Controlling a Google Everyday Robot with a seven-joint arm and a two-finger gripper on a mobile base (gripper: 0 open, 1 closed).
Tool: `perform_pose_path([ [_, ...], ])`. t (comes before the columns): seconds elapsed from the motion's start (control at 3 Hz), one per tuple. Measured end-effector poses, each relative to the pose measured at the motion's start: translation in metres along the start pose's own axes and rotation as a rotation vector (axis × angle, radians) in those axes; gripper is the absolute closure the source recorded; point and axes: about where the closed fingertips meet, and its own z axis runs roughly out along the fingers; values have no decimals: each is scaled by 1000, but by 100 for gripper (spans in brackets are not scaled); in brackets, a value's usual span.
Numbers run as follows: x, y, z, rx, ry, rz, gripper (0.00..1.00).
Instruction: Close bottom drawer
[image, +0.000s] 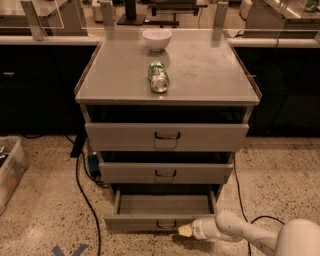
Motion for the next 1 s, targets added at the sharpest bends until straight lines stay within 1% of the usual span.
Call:
perform_pose_path([
  [0.67,-2,-2,-2,3,-7,9,100],
  [1.0,-31,-16,-15,57,-50,19,100],
])
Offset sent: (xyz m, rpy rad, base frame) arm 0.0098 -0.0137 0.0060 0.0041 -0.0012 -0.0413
